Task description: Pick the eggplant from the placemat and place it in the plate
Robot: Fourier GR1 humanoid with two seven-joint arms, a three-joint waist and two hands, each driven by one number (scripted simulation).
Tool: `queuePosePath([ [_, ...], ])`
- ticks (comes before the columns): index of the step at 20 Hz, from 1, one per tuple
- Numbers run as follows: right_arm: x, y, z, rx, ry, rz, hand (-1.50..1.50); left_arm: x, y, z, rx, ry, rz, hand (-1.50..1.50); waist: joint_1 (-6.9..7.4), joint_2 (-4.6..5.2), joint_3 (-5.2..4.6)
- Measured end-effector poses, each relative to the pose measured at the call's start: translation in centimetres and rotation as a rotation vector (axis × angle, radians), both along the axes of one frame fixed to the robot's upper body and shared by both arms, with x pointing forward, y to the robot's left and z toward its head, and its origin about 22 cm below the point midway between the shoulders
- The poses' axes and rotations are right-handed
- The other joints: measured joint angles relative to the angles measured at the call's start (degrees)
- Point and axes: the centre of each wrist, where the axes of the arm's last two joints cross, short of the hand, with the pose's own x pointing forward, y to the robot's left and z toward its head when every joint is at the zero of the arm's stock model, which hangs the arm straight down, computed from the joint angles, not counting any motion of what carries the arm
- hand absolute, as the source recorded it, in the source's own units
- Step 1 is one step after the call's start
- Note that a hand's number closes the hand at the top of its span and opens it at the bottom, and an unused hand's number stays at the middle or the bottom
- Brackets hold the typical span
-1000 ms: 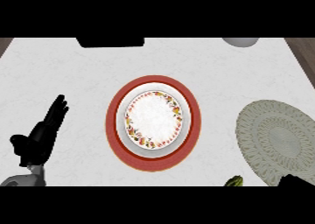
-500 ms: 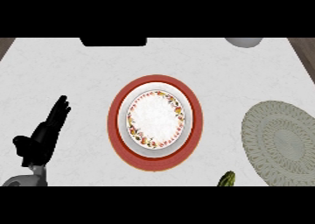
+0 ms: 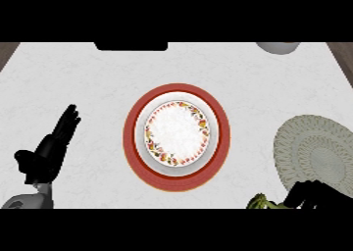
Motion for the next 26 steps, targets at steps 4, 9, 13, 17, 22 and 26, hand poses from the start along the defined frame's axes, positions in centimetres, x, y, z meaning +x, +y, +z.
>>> queuePosePath([
  [4,1.7,2.8,2.3,-0.012,-0.018,0.038,1.50,0.2,-0.2,0.0,0.005,0.004,0.001,0.00,0.22,0.04,0.02],
  [9,5.3,7.2,2.5,0.016,-0.010,0.077,1.50,0.5,-0.3,0.3,0.002,0.000,-0.008,0.00,0.43,0.07,0.06],
  [13,8.6,10.2,2.1,0.026,0.002,0.106,1.50,0.5,-0.4,0.4,-0.004,0.000,-0.014,0.00,0.59,0.11,0.08],
  [17,11.3,12.9,1.2,0.032,0.021,0.121,1.50,1.0,-0.4,0.4,-0.004,0.003,-0.009,0.00,0.60,0.14,0.10],
  [22,13.9,15.1,-0.4,0.097,0.017,0.104,1.50,0.4,-0.3,0.3,-0.007,0.012,-0.019,0.00,0.98,0.19,0.12],
  [26,15.7,16.0,-1.8,0.163,0.013,0.049,-1.50,1.1,-1.0,0.1,-0.009,0.006,-0.021,0.00,1.12,0.28,0.12],
])
